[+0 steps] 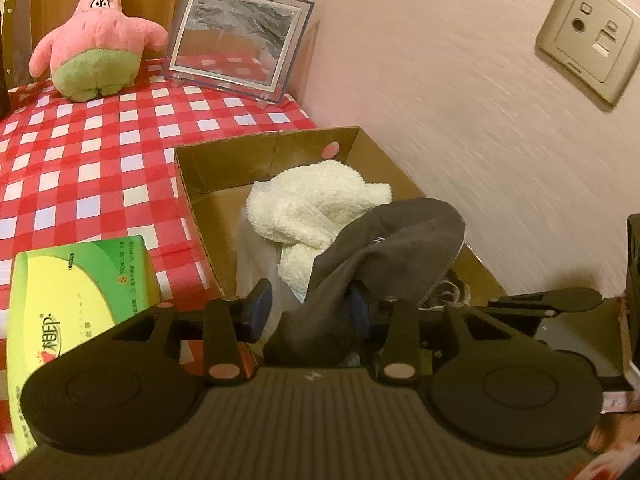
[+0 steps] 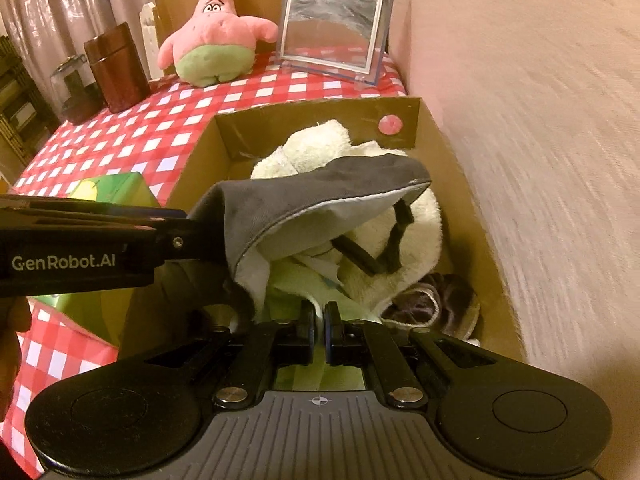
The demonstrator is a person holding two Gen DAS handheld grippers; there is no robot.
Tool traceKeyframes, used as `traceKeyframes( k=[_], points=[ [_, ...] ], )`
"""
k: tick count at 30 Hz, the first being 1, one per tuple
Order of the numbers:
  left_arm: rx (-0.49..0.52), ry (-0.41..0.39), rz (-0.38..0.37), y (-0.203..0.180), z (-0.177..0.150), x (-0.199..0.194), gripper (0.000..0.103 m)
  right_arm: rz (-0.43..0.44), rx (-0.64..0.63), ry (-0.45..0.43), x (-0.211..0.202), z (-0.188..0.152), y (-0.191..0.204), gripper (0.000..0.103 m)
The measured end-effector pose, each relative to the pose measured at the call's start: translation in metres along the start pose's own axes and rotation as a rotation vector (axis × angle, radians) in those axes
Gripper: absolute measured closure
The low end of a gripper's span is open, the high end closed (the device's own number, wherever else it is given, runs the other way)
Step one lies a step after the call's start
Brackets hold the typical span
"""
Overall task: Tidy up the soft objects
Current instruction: 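Lower the glove and cloth into the box and open both tools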
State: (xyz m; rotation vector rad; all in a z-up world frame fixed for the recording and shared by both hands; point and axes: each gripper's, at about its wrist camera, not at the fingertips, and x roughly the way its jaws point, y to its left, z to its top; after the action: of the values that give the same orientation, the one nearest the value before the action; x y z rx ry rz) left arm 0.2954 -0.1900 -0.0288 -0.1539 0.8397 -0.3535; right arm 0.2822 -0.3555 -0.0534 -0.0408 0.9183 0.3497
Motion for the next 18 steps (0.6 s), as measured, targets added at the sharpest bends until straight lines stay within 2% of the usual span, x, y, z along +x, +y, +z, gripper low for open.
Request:
traceKeyframes(
  k=[3,4,6,8,11,18],
  points=[
    [0.014,-0.009,0.002,-0.003,0.000,-0.006,0.046,-0.005,0.006,-0.001,-0.007,-0.003,-0.002,0.098],
    [0.019,-0.012,-0.002,-0.004,0.001,-0.008,0.044,-0.006,0.011,0.000,-0.009,-0.004,-0.002,0.095],
    [0.020,-0.016,-0.009,-0.006,0.001,-0.011,0.040,-0.015,0.015,0.001,-0.015,-0.007,-0.002,0.084],
    [0.028,-0.019,-0.009,-0.009,0.001,-0.013,0.038,-0.015,0.021,-0.008,-0.020,-0.010,-0.004,0.060],
    [0.028,-0.020,-0.016,-0.011,0.000,-0.016,0.034,-0.012,0.039,-0.018,-0.028,-0.016,-0.006,0.058],
    [0.003,-0.036,-0.041,-0.002,-0.002,-0.032,0.034,-0.012,0.060,-0.042,-0.046,-0.026,-0.009,0.057]
  ],
)
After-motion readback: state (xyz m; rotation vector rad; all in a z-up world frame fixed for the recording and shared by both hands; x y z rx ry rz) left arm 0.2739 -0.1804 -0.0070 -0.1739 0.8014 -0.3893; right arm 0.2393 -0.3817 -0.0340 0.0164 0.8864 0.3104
